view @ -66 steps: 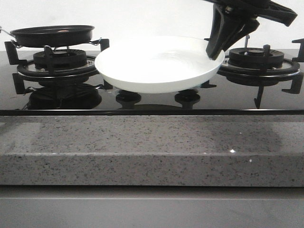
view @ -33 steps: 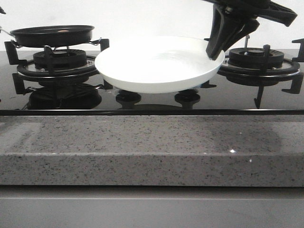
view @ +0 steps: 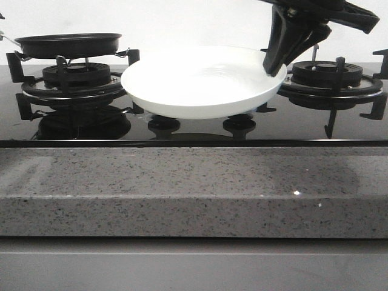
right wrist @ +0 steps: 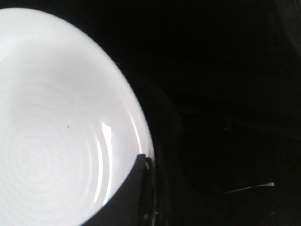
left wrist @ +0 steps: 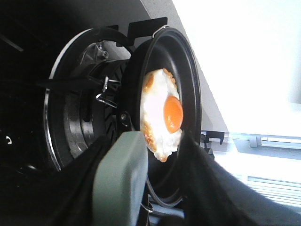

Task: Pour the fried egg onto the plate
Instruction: 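Lift the black frying pan by its green handle with the left gripper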

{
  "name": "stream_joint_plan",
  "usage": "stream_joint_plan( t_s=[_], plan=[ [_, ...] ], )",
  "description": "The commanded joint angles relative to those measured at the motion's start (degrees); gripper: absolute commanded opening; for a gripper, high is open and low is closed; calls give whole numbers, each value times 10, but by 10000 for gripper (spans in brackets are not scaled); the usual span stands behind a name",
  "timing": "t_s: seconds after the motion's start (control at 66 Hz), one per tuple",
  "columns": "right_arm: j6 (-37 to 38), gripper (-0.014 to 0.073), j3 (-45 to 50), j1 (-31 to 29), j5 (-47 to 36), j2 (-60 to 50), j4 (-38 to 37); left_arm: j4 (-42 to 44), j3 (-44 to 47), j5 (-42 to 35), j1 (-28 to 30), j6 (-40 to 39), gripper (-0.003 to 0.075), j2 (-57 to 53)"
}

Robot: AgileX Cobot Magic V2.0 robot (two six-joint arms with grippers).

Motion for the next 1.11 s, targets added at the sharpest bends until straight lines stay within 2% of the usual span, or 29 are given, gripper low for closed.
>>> stream_joint_plan(
  t_s=[0.0,0.167,0.379,0.728,0.91,1.091],
  plan=[
    [-3,-67,-13,-1,-25,-21,7,-46,-18,23,1,-7,304,-27],
    [-3,-67,-13,-1,-25,-21,7,-46,-18,28,1,-7,277,-27],
    [-3,-67,-13,-1,-25,-21,7,-46,-18,29,1,-7,121,-27],
    [-3,-67,-13,-1,-25,-21,7,-58,-19,28,1,7,-19,-30],
    [-3,-67,-13,-1,-25,-21,7,-105,-19,33,1,22,-20,-39],
    [-3,-67,-13,-1,-25,-21,7,-109,-19,33,1,40,-20,-67]
  ],
)
